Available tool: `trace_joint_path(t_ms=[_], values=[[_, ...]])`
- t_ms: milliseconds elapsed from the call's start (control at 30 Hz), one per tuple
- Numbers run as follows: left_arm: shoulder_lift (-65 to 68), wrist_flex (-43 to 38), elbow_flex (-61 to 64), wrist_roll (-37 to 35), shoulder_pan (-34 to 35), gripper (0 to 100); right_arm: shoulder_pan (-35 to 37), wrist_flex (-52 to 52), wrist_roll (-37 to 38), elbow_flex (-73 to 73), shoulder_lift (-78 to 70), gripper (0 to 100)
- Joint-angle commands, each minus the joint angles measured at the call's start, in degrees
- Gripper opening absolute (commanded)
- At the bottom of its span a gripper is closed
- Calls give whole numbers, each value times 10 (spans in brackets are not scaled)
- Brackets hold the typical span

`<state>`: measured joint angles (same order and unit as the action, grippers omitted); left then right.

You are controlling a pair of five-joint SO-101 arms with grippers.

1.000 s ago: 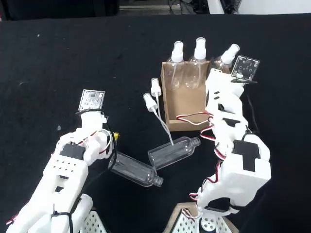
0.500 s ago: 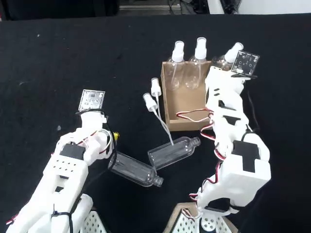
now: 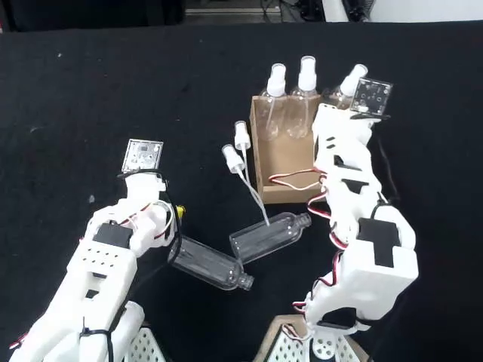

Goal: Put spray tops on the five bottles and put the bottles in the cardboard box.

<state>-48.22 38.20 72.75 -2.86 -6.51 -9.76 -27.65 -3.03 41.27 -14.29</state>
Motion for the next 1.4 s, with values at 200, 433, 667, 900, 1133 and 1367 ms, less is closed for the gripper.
trace_joint_path(t_ms=[200, 433, 667, 900, 1133, 1367], values=[[-11, -2, -23, 3, 5, 181, 8, 6, 9, -16, 2, 168], [-11, -2, -23, 4, 5, 181, 9, 4, 9, 9, 27, 240], [-11, -2, -23, 4, 5, 181, 10, 2, 8, 37, 53, 258], [-11, -2, -23, 4, 5, 181, 9, 1, 6, 39, 56, 258], [-11, -2, -23, 4, 5, 181, 7, 3, 8, 40, 63, 258], [-11, -2, -23, 4, 5, 181, 10, 5, 6, 83, 117, 258]])
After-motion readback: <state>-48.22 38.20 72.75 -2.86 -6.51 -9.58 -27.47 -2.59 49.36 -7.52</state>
